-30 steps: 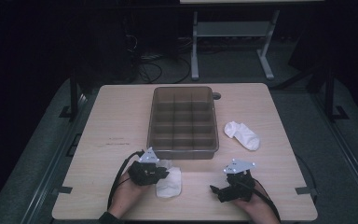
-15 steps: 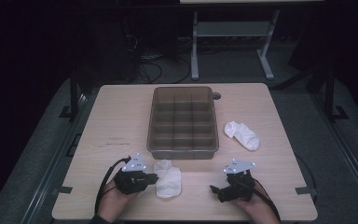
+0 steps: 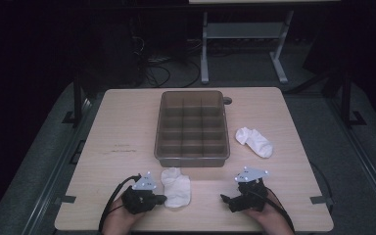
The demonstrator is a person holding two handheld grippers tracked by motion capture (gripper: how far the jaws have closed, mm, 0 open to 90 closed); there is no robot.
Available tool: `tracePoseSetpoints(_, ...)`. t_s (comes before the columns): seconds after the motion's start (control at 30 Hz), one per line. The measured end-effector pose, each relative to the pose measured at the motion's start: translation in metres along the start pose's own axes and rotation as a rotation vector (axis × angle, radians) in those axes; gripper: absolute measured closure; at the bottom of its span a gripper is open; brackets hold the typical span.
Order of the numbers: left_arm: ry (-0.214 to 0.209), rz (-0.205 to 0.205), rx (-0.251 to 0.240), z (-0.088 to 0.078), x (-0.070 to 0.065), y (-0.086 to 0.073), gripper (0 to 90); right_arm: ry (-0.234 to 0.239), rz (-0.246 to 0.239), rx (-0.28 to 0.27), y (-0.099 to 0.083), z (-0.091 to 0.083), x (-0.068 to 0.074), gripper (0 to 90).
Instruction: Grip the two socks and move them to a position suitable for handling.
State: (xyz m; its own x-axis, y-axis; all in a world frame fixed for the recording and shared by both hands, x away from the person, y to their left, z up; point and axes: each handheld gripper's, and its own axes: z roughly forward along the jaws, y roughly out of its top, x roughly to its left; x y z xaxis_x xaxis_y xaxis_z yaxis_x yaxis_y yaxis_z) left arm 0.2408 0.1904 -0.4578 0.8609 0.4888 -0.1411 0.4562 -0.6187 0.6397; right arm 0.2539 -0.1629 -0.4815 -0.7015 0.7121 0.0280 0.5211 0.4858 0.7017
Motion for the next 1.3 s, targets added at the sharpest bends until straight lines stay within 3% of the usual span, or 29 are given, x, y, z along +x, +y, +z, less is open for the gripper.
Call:
tracePoseSetpoints(0.33, -0.063, 0.062, 0.010, 0.020, -0.016, 0.016, 89.7, 0.000, 0.001, -0.002, 0.000, 0.000, 0.000, 2.4)
tracePoseSetpoints(0.7, -0.096, 0.117, -0.001, 0.046, -0.025, 0.042, 89.7, 0.000, 0.001, -0.002, 0.000, 0.000, 0.000, 2.4)
tracePoseSetpoints(0.83, -0.102, 0.131, -0.023, 0.045, -0.026, 0.051, 89.6, 0.000, 0.001, -0.002, 0.000, 0.000, 0.000, 2.4)
tracePoseSetpoints(0.9, -0.090, 0.131, -0.046, 0.037, -0.023, 0.054, 89.6, 0.000, 0.001, -0.002, 0.000, 0.000, 0.000, 2.4)
tracePoseSetpoints(1.03, -0.022, 0.108, -0.074, 0.021, -0.002, 0.055, 89.7, 0.000, 0.001, -0.002, 0.000, 0.000, 0.000, 2.4)
tracePoseSetpoints(1.17, 0.029, 0.084, -0.051, 0.021, 0.020, 0.052, 89.7, 0.000, 0.001, -0.001, 0.000, 0.000, 0.000, 2.4)
tracePoseSetpoints(1.3, 0.029, 0.054, -0.018, 0.028, 0.032, 0.047, 89.7, 0.000, 0.001, -0.002, 0.000, 0.000, 0.000, 2.4)
